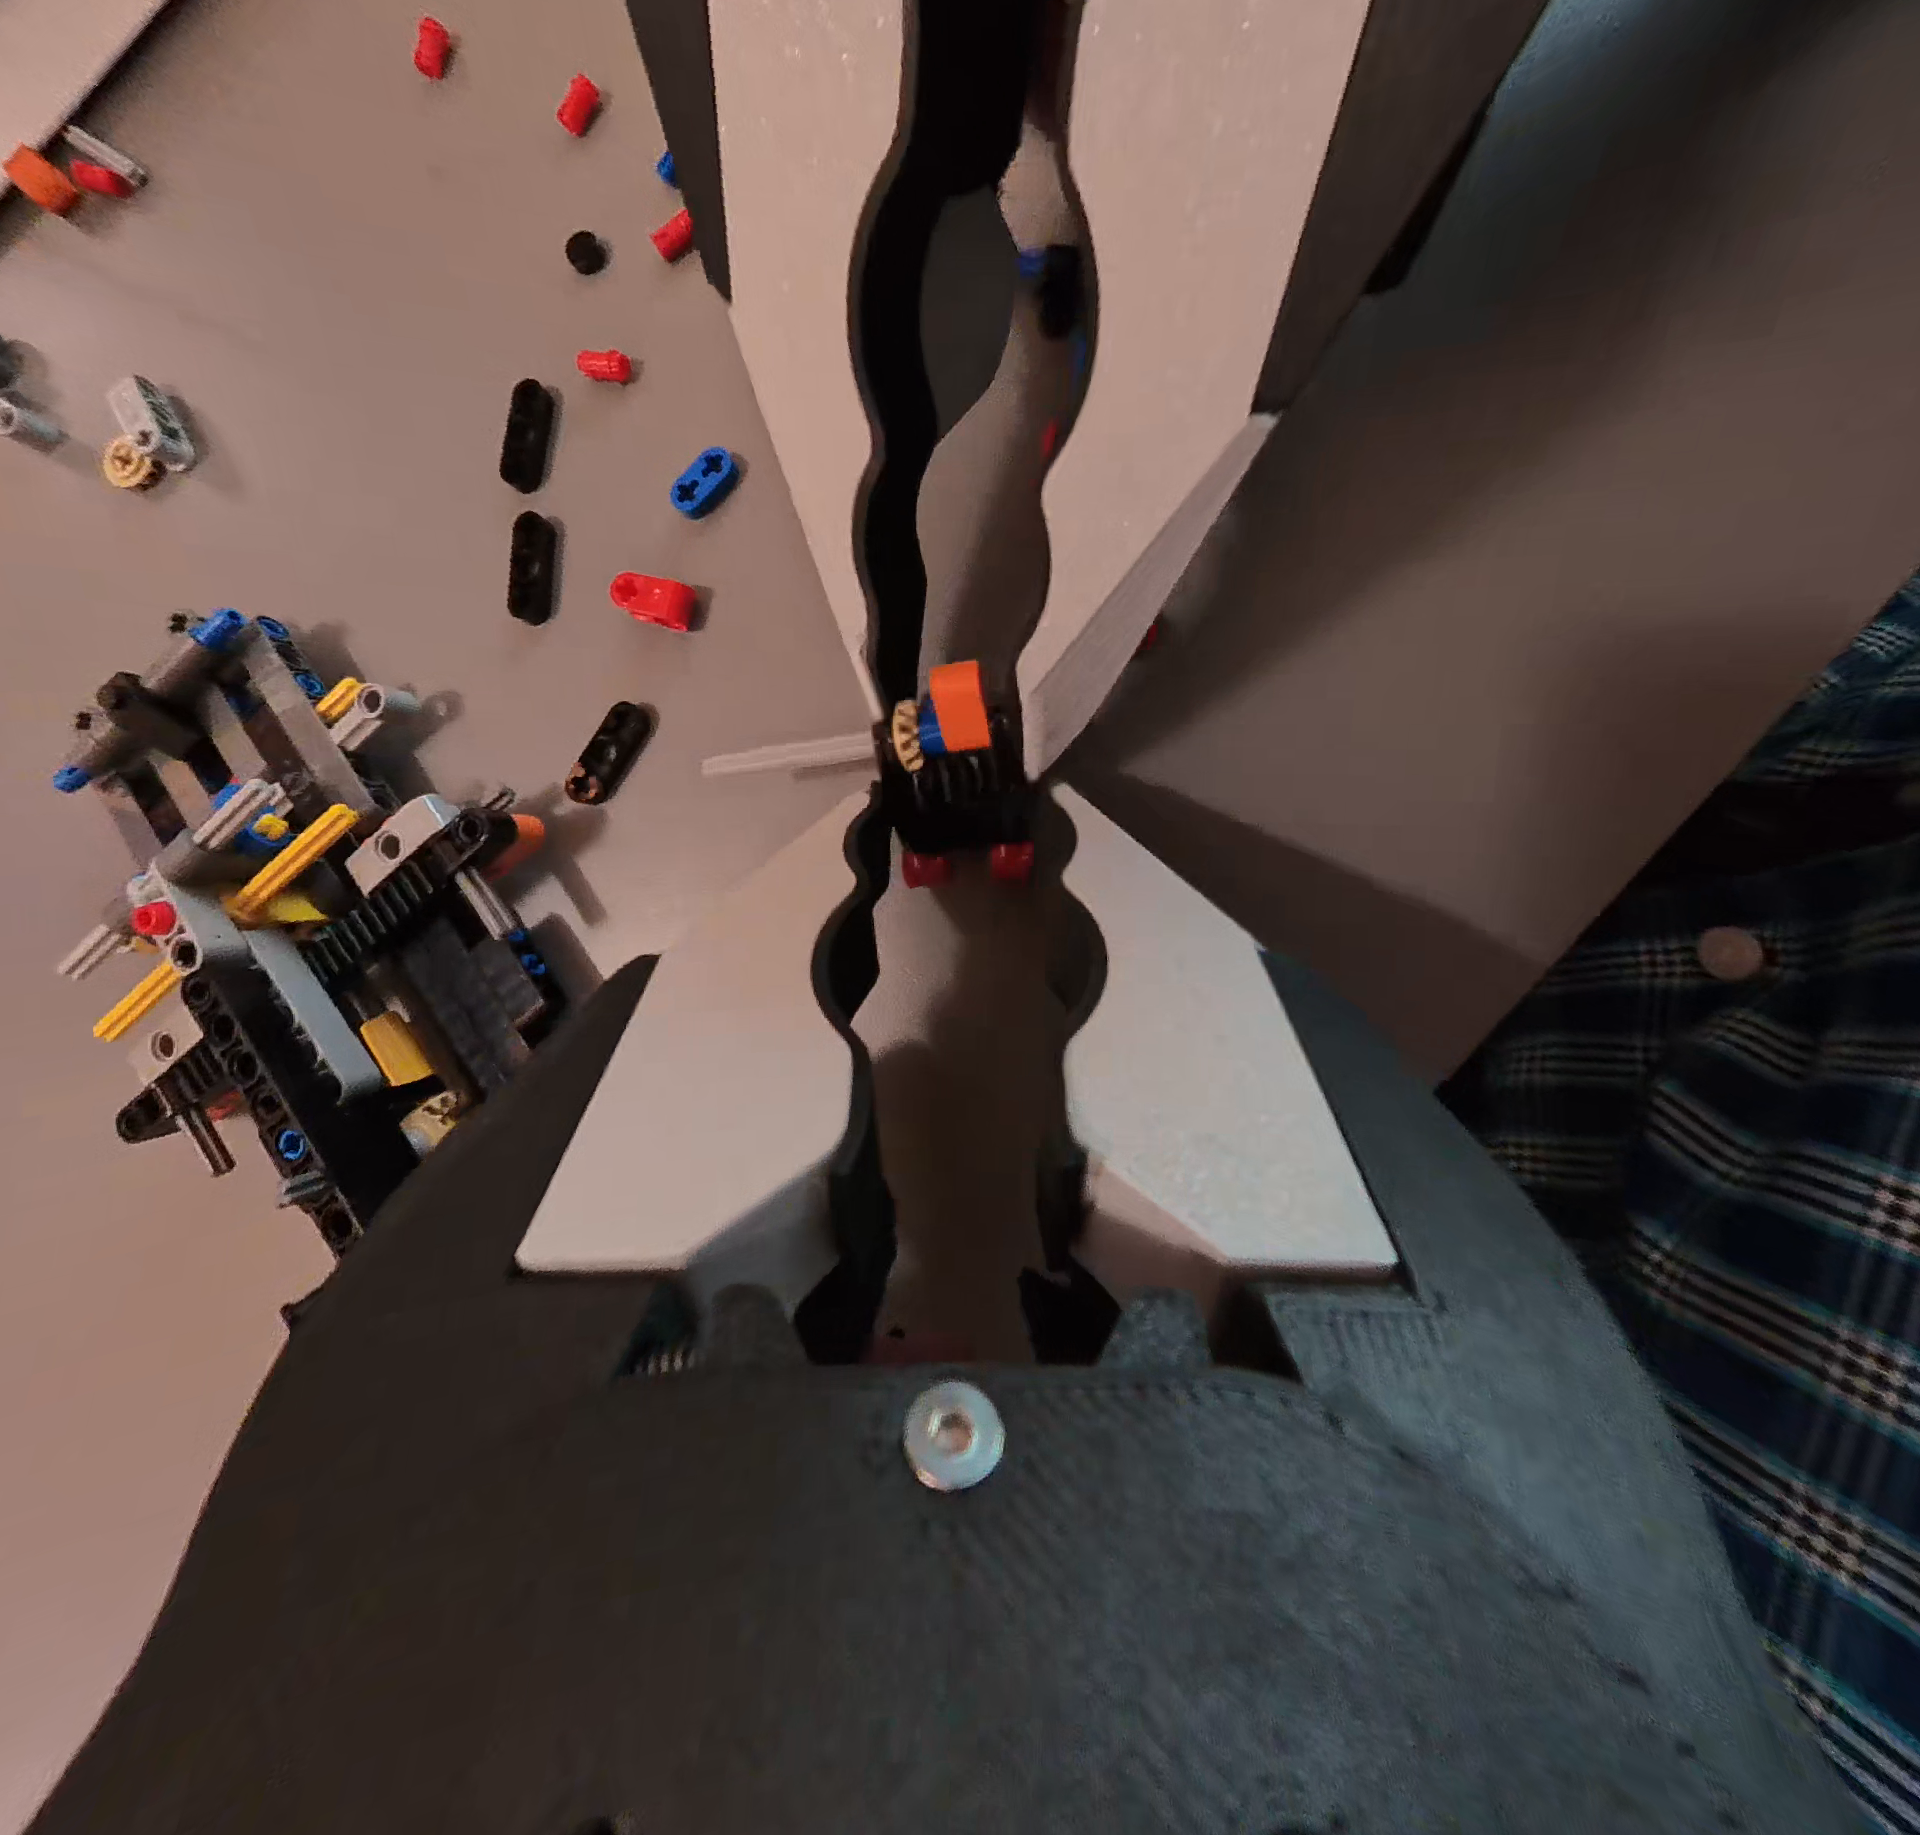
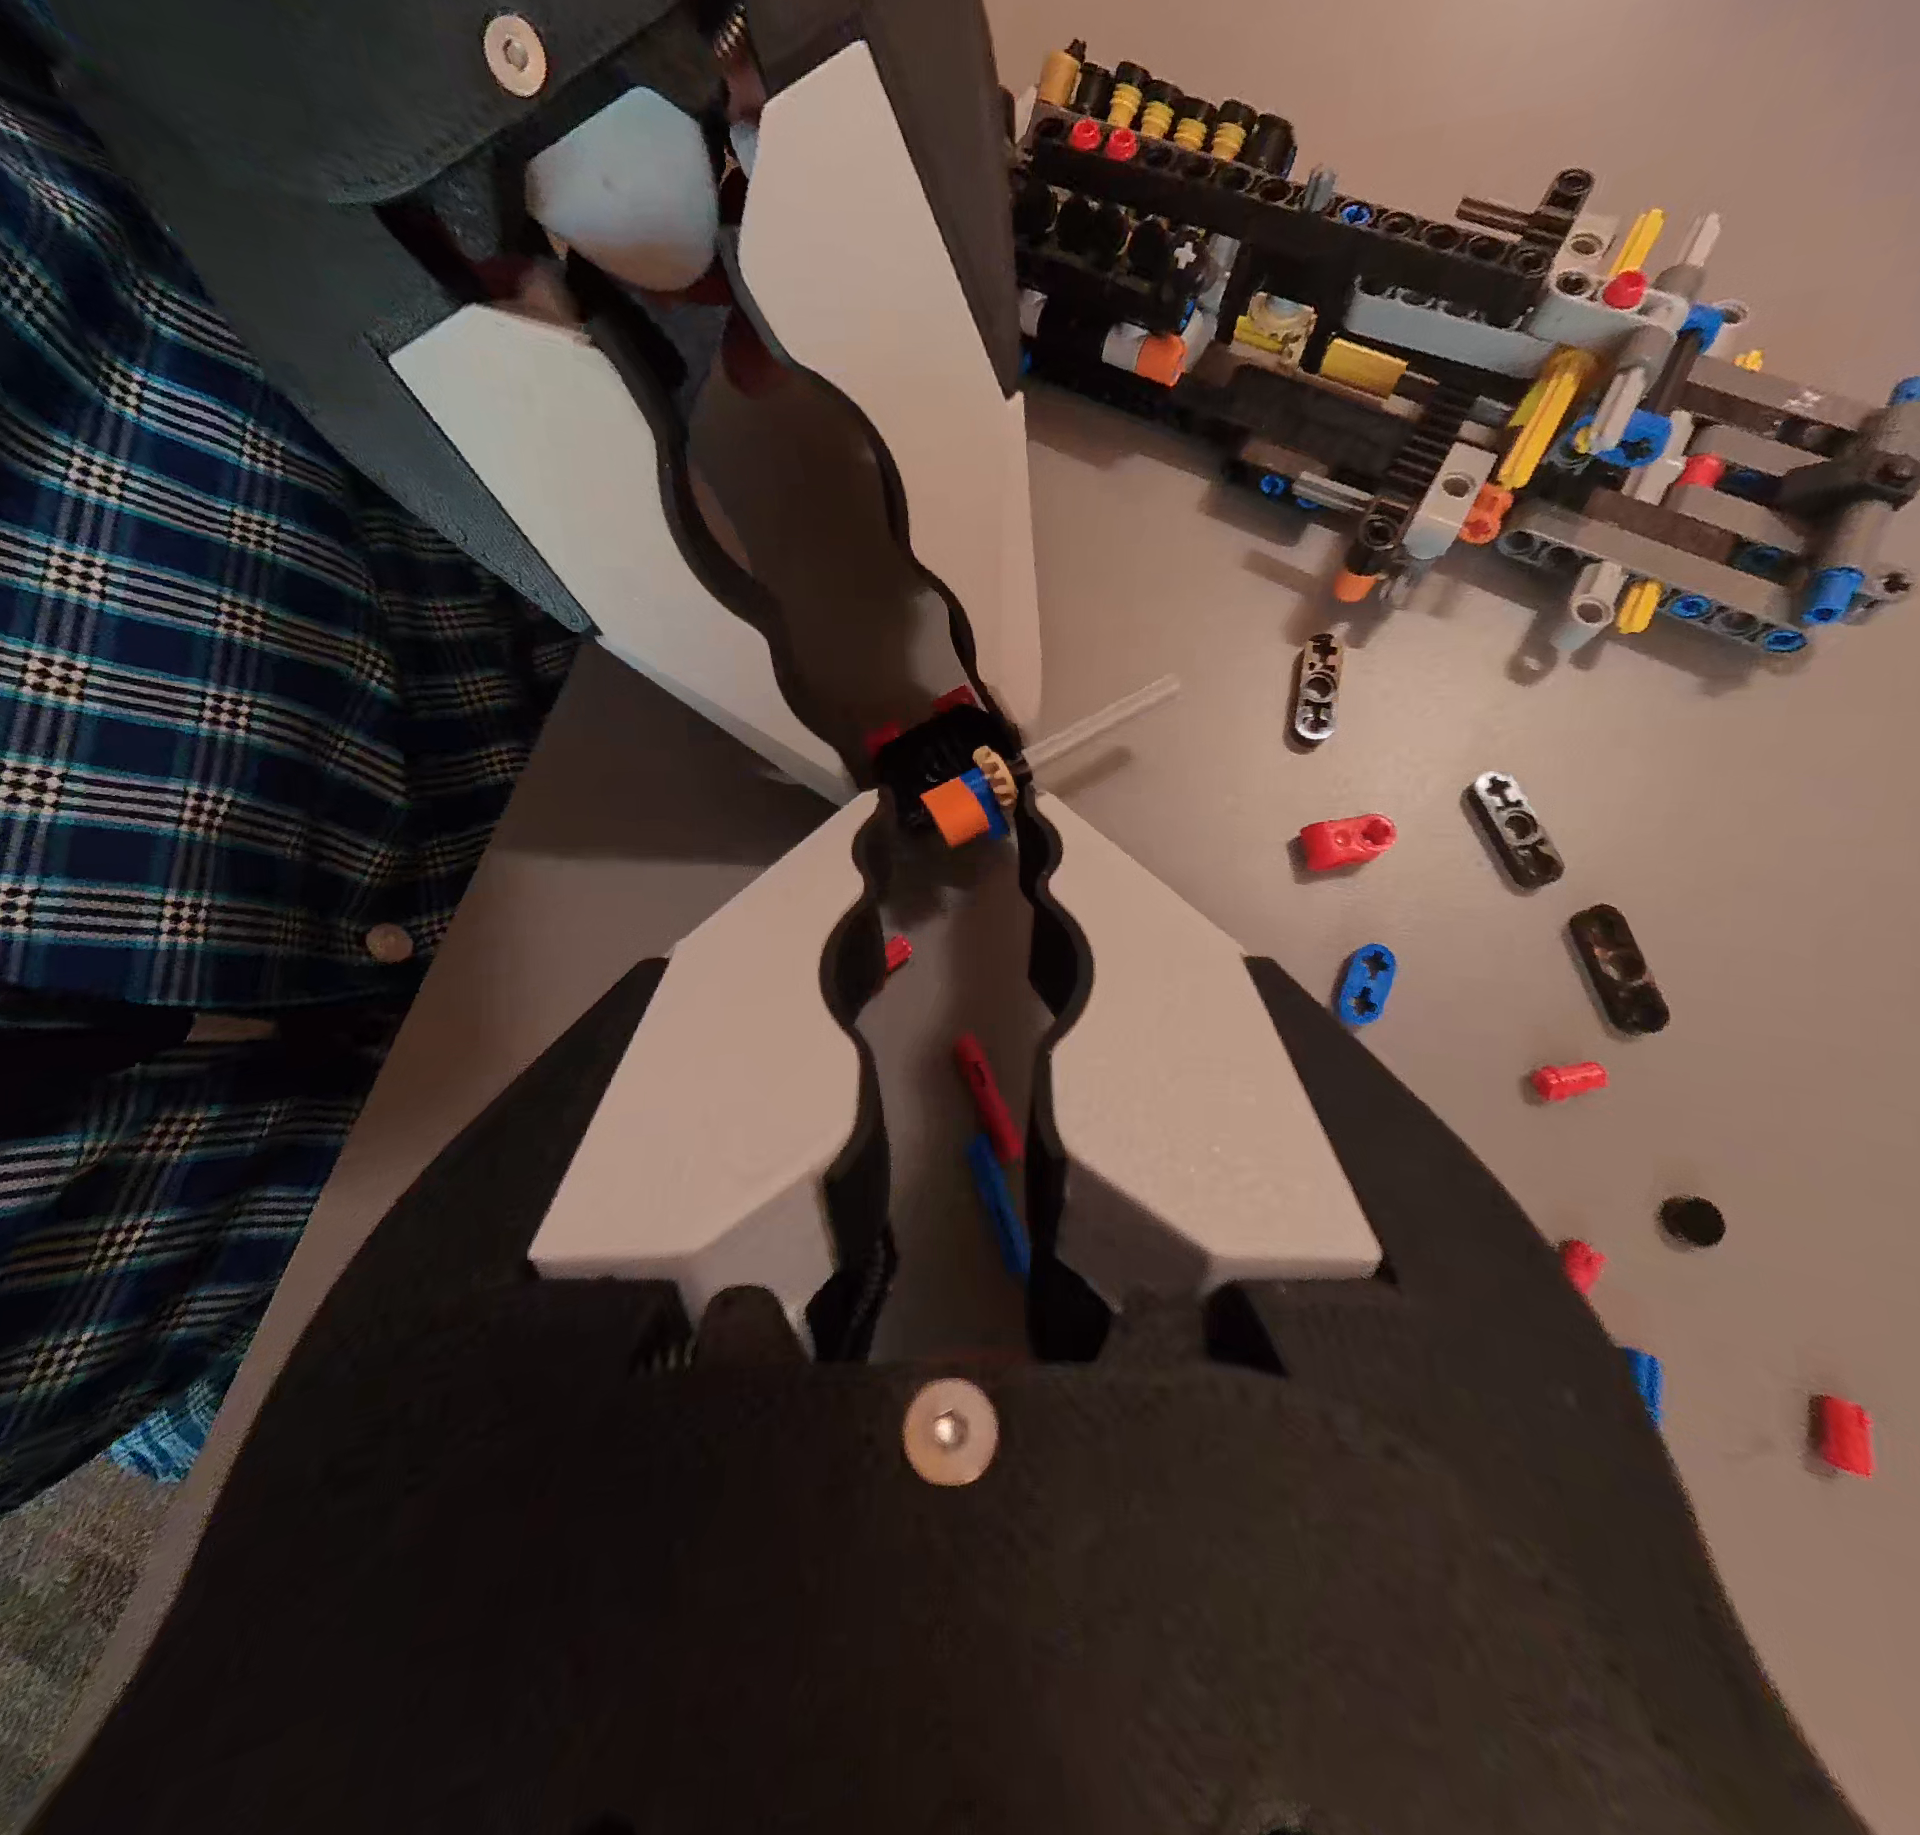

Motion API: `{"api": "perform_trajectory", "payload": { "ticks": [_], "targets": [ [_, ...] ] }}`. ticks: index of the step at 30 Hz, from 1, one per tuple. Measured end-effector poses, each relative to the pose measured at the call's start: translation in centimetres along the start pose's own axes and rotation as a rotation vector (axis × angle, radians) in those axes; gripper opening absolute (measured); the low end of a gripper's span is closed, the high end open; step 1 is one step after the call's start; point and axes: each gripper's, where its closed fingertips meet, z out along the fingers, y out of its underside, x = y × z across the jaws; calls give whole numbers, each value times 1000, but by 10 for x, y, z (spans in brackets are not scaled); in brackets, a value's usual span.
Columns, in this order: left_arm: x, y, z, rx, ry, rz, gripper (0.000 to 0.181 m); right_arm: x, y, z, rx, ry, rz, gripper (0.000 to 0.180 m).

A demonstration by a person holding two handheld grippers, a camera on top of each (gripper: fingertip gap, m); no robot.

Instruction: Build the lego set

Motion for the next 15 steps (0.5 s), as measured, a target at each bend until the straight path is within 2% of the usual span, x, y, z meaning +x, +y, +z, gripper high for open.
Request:
{"api": "perform_trajectory", "payload": {
  "ticks": [4,8,15],
  "targets": [
    [-5,-9,-1,60,-49,0,25,9,-1,-8,21,30,53,30],
    [-17,-20,-7,144,-155,-7,24,17,-7,-18,85,54,155,31],
    [-31,-35,-20,261,-312,29,24,14,-22,-33,273,-87,373,36]
  ]
}}
